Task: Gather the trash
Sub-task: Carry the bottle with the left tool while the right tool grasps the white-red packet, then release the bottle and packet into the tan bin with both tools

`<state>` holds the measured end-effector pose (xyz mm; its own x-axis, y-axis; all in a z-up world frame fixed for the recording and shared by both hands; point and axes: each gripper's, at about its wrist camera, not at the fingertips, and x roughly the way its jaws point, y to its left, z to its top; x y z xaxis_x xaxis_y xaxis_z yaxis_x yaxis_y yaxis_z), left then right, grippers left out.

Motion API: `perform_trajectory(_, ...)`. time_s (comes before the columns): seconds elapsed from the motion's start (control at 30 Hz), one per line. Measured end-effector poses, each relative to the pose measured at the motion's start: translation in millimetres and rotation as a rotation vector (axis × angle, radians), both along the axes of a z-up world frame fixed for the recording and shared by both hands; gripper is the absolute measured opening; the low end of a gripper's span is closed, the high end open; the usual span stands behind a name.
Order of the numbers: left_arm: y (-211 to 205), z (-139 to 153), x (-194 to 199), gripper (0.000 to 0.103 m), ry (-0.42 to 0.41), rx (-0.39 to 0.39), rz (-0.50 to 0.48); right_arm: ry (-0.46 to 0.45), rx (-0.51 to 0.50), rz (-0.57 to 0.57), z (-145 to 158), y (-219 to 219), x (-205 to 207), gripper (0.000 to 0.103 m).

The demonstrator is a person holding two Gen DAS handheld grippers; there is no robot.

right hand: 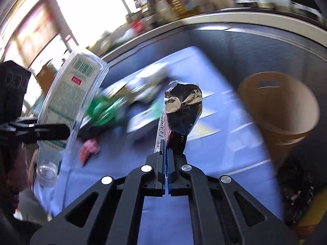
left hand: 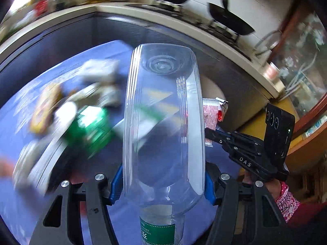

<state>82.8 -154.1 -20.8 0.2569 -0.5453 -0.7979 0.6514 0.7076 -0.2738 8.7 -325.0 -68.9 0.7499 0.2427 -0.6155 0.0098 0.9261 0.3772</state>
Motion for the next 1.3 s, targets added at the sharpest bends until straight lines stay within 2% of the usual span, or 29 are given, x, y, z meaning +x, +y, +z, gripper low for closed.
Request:
perform_trajectory(0.13,-103,-14,50,0.063,0.073,-0.03,-0.11,0.045,-0.021,-0.171,-10,-86,17,0.001)
perform_trajectory(0.23,-168,-34,83,0.063,0.154,-0.018,-0.151,0.096,-0.01,-0.234,-24,-129,29,0.001)
perform_trajectory(0.33,-209,-57,100,0.063,0.209,0.031,-0.177,0.125,0.014,-0.257,-40,-153,38,0.002)
perform_trajectory(0.5,-245,-85,107,0.063,0.231,0.148,-0.209,0.152,0.029,-0.264,-60,-164,53,0.006)
perform_trajectory(0.53,-249,-88,108,0.067,0.226,0.169,-0.207,0.156,0.034,-0.267,-61,-168,57,0.019)
perform_trajectory(0.57,-252,-90,108,0.078,0.212,0.188,-0.202,0.152,0.034,-0.285,-62,-169,57,0.042)
perform_trajectory(0.6,-255,-90,108,0.083,0.197,0.199,-0.193,0.139,0.028,-0.302,-65,-171,57,0.052)
perform_trajectory(0.63,-256,-88,108,0.088,0.174,0.202,-0.181,0.122,0.018,-0.32,-63,-170,53,0.058)
perform_trajectory(0.7,-255,-80,107,0.088,0.143,0.19,-0.163,0.1,0.007,-0.339,-59,-169,48,0.057)
perform_trajectory(0.77,-243,-64,105,0.082,0.111,0.152,-0.132,0.057,0.014,-0.364,-49,-167,38,0.057)
perform_trajectory(0.83,-222,-39,94,0.08,0.049,0.076,-0.1,-0.01,0.008,-0.385,-33,-159,24,0.057)
perform_trajectory(0.93,-168,-7,60,0.08,-0.02,-0.061,-0.075,-0.093,0.003,-0.377,-11,-145,12,0.057)
perform_trajectory(1.03,-101,10,22,0.081,-0.069,-0.153,-0.083,-0.099,0.057,-0.299,0,-124,21,0.058)
perform_trajectory(1.17,-4,16,-9,0.081,-0.095,-0.167,-0.004,-0.078,0.147,-0.14,3,-77,43,0.057)
perform_trajectory(1.3,97,11,-14,0.082,-0.074,-0.125,0.205,-0.018,0.269,0.067,-8,-13,75,0.049)
